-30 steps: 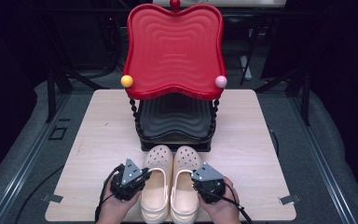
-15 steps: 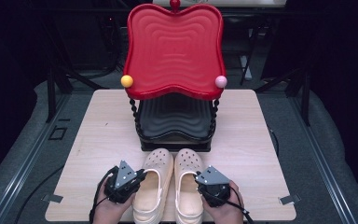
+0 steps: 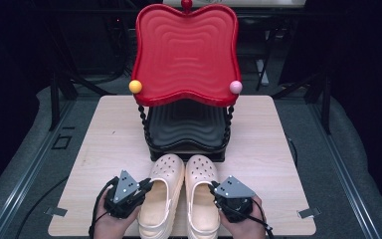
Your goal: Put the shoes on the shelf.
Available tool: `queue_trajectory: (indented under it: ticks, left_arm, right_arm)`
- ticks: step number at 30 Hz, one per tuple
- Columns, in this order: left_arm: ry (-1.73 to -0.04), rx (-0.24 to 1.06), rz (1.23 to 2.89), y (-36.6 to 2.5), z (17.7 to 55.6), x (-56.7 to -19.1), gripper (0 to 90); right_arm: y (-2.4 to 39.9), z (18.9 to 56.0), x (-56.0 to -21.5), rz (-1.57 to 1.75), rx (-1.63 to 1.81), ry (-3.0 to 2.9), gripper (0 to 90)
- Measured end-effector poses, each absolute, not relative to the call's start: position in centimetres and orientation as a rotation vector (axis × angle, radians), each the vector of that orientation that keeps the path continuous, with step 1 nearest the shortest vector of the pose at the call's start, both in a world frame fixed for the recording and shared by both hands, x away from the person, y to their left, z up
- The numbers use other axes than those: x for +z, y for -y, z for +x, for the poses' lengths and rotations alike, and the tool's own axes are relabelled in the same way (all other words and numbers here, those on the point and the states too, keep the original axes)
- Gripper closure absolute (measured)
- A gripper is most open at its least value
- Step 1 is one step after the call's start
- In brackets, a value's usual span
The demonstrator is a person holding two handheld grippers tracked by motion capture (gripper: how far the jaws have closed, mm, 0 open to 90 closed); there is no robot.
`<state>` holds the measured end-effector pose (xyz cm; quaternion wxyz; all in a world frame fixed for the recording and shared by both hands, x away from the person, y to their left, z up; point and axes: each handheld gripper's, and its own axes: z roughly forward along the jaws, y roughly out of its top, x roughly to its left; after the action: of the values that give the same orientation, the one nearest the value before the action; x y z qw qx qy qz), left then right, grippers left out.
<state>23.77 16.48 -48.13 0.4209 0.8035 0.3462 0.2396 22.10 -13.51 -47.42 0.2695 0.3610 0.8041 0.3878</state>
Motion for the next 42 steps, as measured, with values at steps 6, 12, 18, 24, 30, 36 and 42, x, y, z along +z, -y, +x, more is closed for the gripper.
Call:
queue_trajectory:
  ticks: [6,12,18,24,30,36,42]
  left_arm:
    - [-0.853,0.607,1.981,-16.7,23.3,-46.8,82.8]
    - [-0.820,0.627,1.973,-16.5,22.9,-45.3,82.7]
    - [-0.804,0.631,1.963,-16.3,23.1,-44.0,82.7]
    - [-0.799,0.652,1.954,-15.9,23.9,-43.2,82.7]
    - [-0.811,0.682,1.954,-15.6,25.6,-42.7,82.8]
    - [-0.834,0.709,1.930,-15.3,27.5,-42.1,82.8]
    - [-0.838,0.757,1.919,-14.8,29.6,-41.0,82.9]
  right_arm:
    - [13.9,21.8,-45.8,0.961,1.083,-2.141,83.2]
    - [14.1,21.4,-44.4,0.949,1.113,-2.120,83.1]
    - [13.9,21.4,-43.3,0.928,1.130,-2.100,83.1]
    - [13.7,22.1,-42.6,0.915,1.140,-2.079,83.1]
    - [13.6,23.6,-42.3,0.920,1.137,-2.071,83.1]
    - [13.2,25.8,-41.7,0.920,1.137,-2.053,83.2]
    - [12.7,28.0,-40.9,0.898,1.120,-2.028,83.2]
